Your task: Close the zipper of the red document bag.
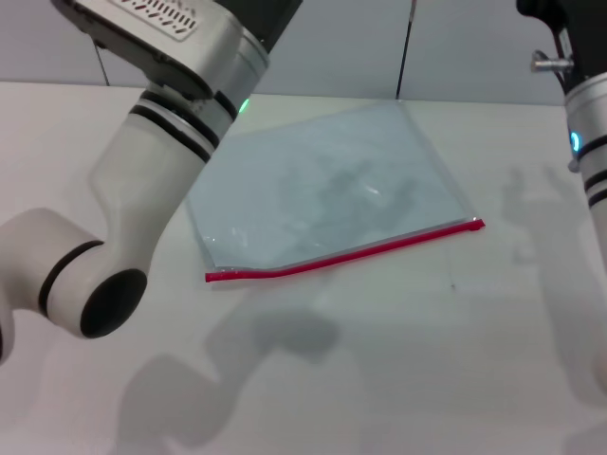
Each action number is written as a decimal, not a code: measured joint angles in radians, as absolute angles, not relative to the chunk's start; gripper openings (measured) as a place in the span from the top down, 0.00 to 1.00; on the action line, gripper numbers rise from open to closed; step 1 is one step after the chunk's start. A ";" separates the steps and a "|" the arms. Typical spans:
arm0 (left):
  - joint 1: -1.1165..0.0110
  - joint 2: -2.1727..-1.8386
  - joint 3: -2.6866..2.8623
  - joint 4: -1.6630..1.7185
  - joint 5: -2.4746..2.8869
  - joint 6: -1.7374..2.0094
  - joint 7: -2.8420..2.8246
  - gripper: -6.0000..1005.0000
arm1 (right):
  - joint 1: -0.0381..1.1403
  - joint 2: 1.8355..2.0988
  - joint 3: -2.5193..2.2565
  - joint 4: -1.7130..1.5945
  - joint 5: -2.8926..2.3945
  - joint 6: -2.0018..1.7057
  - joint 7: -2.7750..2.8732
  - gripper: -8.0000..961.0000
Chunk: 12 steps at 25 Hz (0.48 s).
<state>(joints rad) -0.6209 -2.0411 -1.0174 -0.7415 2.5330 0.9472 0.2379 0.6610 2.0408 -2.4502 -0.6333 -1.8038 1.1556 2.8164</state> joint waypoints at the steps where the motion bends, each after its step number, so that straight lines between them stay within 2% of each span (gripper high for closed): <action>1: -0.629 -2.041 -1.011 -0.735 2.533 0.954 0.237 0.29 | 0.666 2.041 -2.451 -0.637 -1.804 1.155 2.816 0.54; 12: -0.659 -2.042 -0.989 -0.720 2.533 0.979 0.226 0.29 | 0.692 2.042 -2.493 -0.652 -1.804 1.157 2.816 0.54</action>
